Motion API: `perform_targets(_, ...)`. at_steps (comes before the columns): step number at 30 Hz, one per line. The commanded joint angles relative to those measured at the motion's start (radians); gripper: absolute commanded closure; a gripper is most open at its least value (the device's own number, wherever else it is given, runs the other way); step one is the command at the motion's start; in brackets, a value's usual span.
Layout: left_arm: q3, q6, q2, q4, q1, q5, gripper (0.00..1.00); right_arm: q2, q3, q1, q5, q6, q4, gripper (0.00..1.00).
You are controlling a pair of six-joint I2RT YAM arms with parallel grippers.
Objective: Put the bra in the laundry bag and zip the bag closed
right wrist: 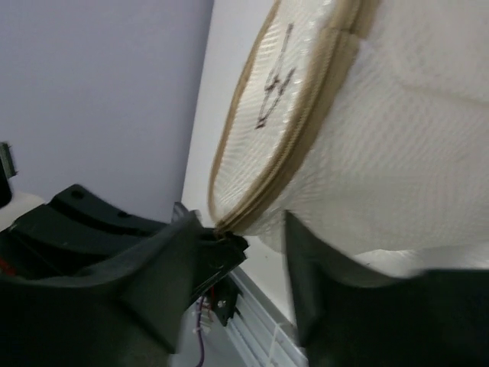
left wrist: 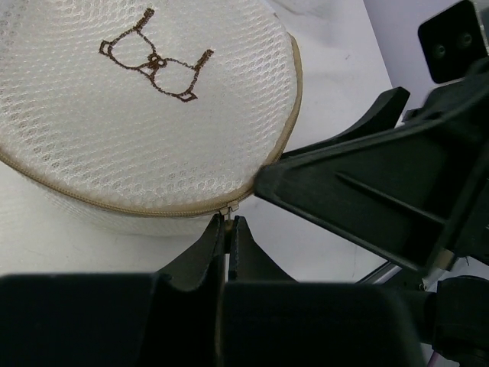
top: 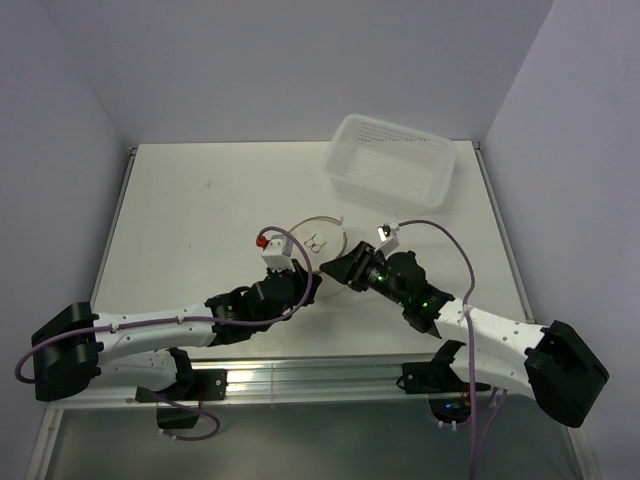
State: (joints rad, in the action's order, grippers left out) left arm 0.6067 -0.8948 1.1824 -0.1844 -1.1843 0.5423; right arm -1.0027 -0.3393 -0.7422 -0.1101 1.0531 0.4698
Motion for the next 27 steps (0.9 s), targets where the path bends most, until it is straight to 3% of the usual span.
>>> perform_targets(1,0.007,0.014,-0.006,-0.055,-0.009,-0.015,1.0,-0.028,-0.038,-0.005,0.065,0.018,0.046,0.51)
perform_targets(3,0.004,0.023,-0.013,-0.056,-0.011,-0.013,1.0,-0.04,-0.041,-0.006,0.079,0.021,0.05,0.57)
perform_targets(7,0.002,0.03,-0.021,-0.027,-0.011,0.01,1.0,-0.039,-0.052,-0.006,0.102,0.01,0.037,0.91)
perform_targets(10,-0.019,0.046,-0.035,-0.001,-0.009,0.036,1.0,-0.014,-0.056,-0.003,0.107,-0.013,-0.002,1.0)
perform_targets(21,-0.105,0.043,-0.2,0.262,0.029,0.162,1.0,-0.019,-0.095,0.28,-0.189,-0.126,-0.043,1.0)
perform_targets(27,-0.091,0.027,-0.293,0.381,0.052,0.242,1.0,-0.108,-0.191,0.352,-0.26,-0.218,-0.102,1.0)
